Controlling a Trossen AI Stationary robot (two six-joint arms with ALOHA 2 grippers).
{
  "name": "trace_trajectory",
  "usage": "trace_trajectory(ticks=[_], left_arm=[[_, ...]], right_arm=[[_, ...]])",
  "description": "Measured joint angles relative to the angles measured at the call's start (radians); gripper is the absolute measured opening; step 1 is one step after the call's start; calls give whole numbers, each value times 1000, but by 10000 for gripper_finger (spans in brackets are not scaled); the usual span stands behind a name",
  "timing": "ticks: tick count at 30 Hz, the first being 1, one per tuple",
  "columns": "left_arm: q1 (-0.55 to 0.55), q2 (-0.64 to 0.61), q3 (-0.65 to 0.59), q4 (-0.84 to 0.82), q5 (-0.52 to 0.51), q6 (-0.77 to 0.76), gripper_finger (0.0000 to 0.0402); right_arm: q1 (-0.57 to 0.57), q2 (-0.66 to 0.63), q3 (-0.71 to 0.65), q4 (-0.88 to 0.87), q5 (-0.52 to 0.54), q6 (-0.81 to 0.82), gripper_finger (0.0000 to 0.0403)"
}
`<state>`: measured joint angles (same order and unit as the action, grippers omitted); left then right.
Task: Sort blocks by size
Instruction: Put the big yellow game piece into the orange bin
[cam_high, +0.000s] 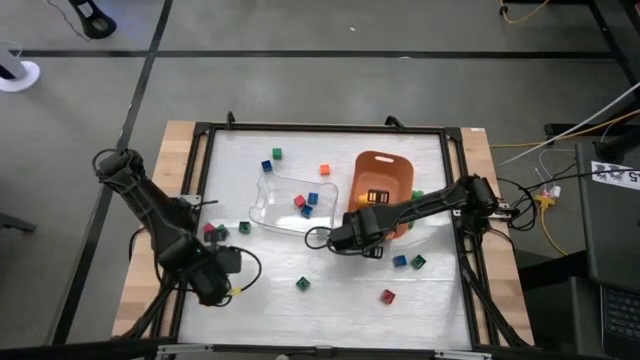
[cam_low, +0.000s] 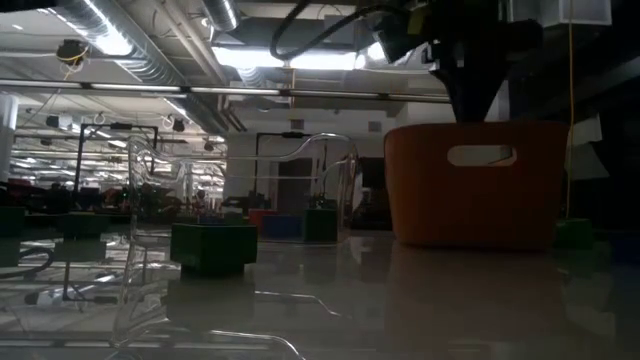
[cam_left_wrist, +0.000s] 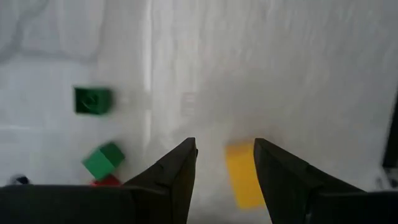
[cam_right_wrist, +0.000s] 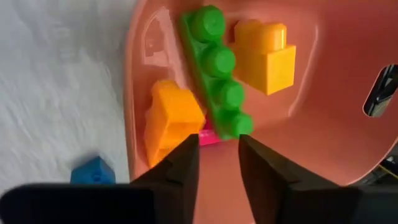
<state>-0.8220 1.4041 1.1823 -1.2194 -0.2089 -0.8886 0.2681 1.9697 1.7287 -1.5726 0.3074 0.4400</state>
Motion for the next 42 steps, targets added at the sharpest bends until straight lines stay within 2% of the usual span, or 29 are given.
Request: trace_trajectory(ticks=[4,8,13,18,33,42], left_arm=[[-62,0,0,0,41,-124,150],[-132,1,-16,13,47,-284,150],[-202,2,-105,92,60,-428,150],[-213,3,-225,207,61,-544,150],[-197,3,-372,316,73,-545,150],[-196,-1,-421,467,92,-544,150]], right_arm=[[-15,0,0,2,-6,0,144],[-21,0,0,1,-5,28,153],[-20,0,0,1,-5,61,154],[-19,0,0,1,-5,84,154],[-12,0,180,26,-2,77,154],[83,0,222,325,32,-61,154]])
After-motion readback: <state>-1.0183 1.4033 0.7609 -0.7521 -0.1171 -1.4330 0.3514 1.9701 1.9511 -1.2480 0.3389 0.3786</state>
